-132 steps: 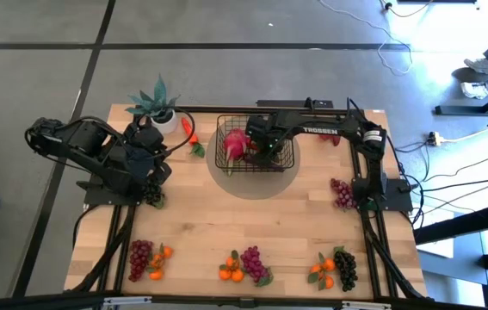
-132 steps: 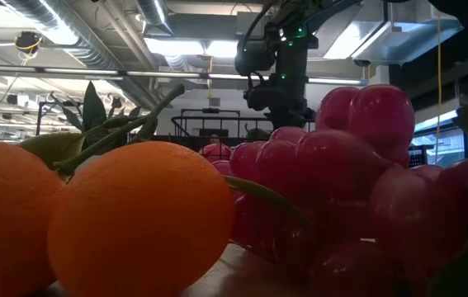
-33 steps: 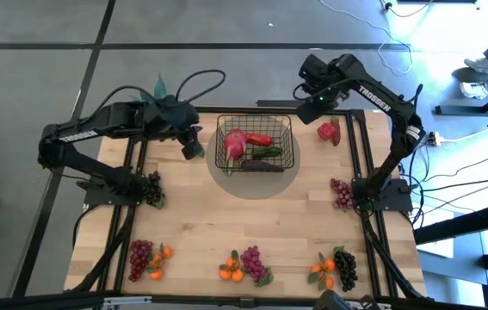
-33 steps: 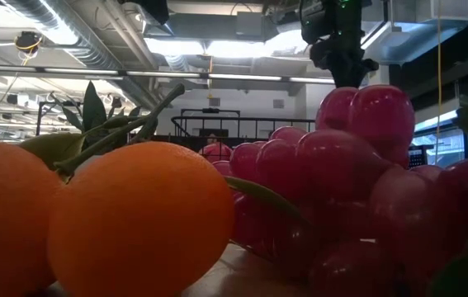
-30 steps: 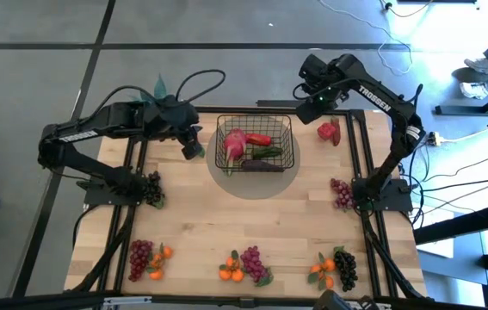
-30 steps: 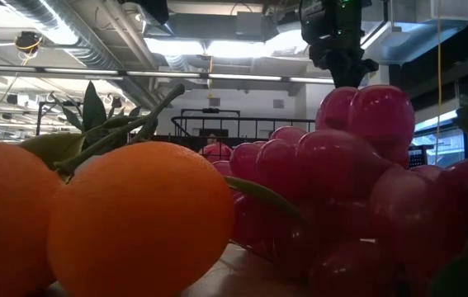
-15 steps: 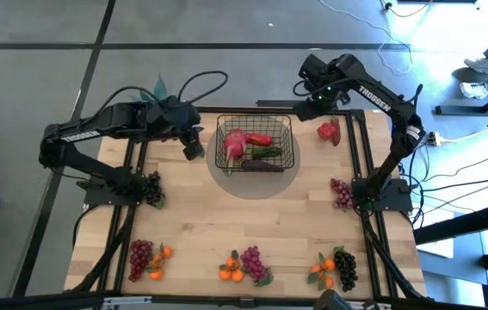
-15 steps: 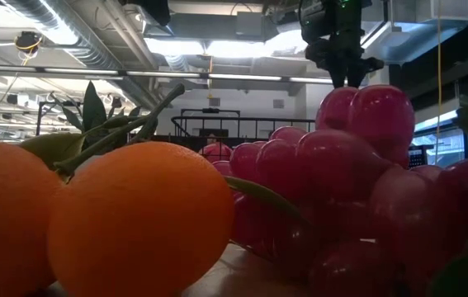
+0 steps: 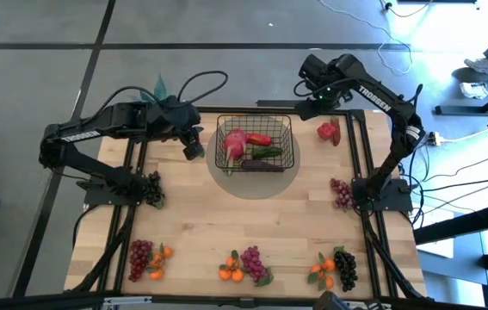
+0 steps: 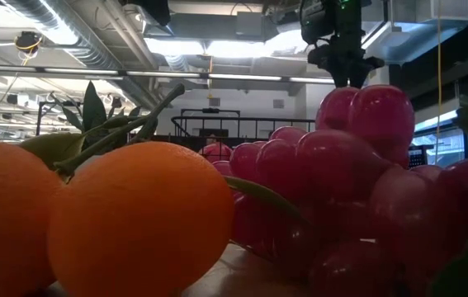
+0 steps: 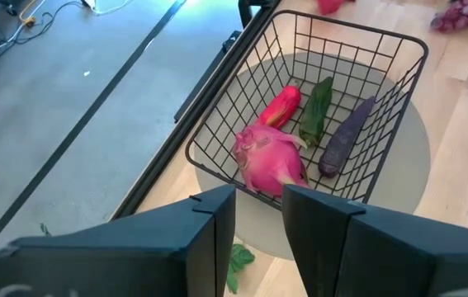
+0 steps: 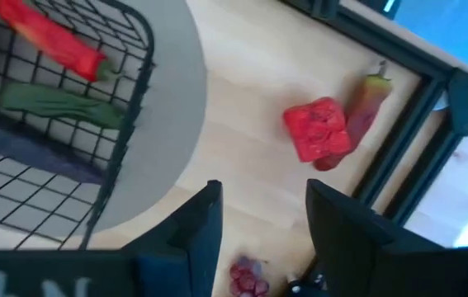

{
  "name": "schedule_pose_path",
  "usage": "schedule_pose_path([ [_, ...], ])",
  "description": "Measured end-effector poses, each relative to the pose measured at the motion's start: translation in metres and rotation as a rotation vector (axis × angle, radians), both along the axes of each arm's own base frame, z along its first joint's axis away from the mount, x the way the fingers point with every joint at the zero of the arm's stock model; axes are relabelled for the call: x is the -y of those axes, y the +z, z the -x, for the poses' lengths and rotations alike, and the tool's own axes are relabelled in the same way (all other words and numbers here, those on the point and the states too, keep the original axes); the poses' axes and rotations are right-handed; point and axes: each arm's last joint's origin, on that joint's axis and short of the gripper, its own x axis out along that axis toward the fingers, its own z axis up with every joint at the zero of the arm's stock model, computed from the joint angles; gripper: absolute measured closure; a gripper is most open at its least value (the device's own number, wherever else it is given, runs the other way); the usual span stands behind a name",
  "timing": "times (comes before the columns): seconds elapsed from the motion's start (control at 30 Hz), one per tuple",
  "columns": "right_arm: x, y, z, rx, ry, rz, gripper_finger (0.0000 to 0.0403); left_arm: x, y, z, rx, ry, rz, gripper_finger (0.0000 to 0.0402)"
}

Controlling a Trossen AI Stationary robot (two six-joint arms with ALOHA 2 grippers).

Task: Build produce basket
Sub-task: Put the red bell pepper into the black wire basket

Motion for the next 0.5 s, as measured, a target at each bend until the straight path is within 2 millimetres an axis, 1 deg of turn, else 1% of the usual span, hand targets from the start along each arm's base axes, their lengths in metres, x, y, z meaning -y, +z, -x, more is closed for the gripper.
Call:
schedule_pose_path([
  [0.07, -0.0013, 0.0001, -0.0011, -0.003, 0.007, 0.004, 0.0239, 0.0, 0.0, 0.0, 0.0, 0.0, 0.0, 0.0311],
  [0.13, -0.0022, 0.0, -0.0019, -0.003, 0.011, 0.003, 0.022, 0.0, 0.0, 0.0, 0.001, 0.0, 0.0, 0.0311],
  [0.2, -0.0028, 0.0001, -0.0025, -0.002, 0.016, 0.002, 0.0189, 0.0, 0.0, 0.0, 0.001, 0.0, 0.0, 0.0311],
  [0.27, -0.0025, 0.0001, -0.0022, -0.008, 0.02, 0.008, 0.0148, 0.0, 0.0, 0.0, 0.0, 0.0, 0.0, 0.0311],
  [0.37, -0.0012, 0.0003, -0.0011, -0.044, 0.002, 0.051, 0.0094, 0.0, 0.0, 0.0, 0.0, 0.0, 0.0, 0.0311],
  [0.43, -0.0005, 0.0005, -0.0004, -0.067, -0.002, 0.078, 0.0073, 0.0, 0.0, 0.0, 0.001, 0.0, 0.0, 0.0311],
  [0.5, 0.0, 0.0006, 0.0, -0.086, 0.019, 0.094, 0.0064, 0.0, 0.0, 0.0, 0.0, 0.0, 0.0, 0.0311],
])
